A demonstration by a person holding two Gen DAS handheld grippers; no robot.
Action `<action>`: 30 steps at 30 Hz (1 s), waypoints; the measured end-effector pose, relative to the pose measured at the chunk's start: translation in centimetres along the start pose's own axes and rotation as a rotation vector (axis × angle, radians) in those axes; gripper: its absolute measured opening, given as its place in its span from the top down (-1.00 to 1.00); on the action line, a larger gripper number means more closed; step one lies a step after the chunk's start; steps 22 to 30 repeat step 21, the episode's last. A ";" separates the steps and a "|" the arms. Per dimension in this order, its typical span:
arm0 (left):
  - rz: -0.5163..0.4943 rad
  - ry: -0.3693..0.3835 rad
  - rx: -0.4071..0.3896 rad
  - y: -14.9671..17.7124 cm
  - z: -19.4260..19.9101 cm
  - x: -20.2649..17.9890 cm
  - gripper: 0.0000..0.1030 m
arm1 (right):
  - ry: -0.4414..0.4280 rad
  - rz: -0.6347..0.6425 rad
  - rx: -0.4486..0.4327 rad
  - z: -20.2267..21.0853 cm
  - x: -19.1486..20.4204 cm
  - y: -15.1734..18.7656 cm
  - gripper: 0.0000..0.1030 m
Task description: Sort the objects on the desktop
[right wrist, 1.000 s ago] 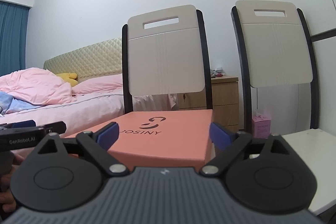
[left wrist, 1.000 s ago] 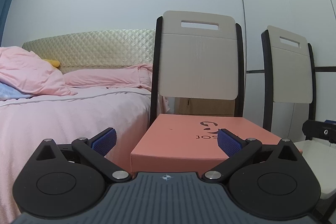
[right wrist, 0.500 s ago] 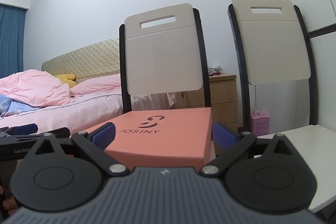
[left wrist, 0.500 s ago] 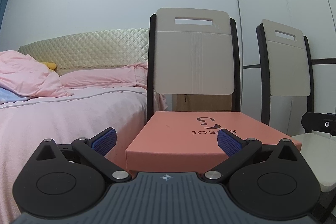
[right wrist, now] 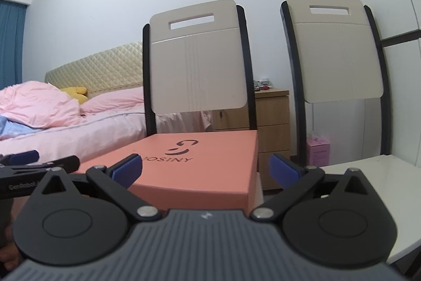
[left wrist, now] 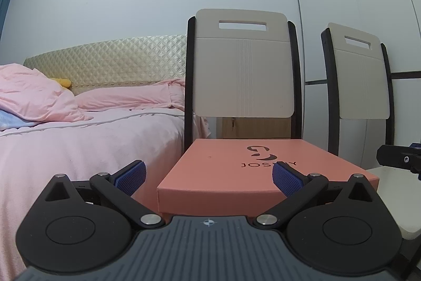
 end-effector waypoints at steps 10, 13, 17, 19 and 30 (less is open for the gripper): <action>0.017 -0.007 0.006 0.0 -0.1 0.1 -1.00 | 0.127 0.030 0.024 -0.4 -0.5 0.4 -1.00; 0.026 -0.001 0.011 0.1 -0.2 -0.1 -1.00 | 0.150 0.039 0.031 -0.3 -0.5 0.6 -1.00; 0.018 -0.005 0.011 0.1 -0.2 -0.4 -1.00 | 0.166 0.044 0.026 -0.1 -0.7 0.6 -1.00; 0.017 -0.003 0.012 0.2 -0.2 -0.4 -1.00 | 0.173 0.040 0.028 -0.1 -0.8 0.6 -1.00; 0.018 -0.007 0.012 0.2 -0.2 -0.4 -1.00 | 0.170 0.036 0.032 -0.2 -0.9 0.6 -1.00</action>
Point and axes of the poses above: each gripper's, at about its wrist camera, not at the fingertips, and z roughly against the way its jaws point, x to its left, y to its underside, the point moved 6 cm from there along -z, roughly the way its jaws point, and after that the axes turned 13 degrees about x, right-handed, at the moved point
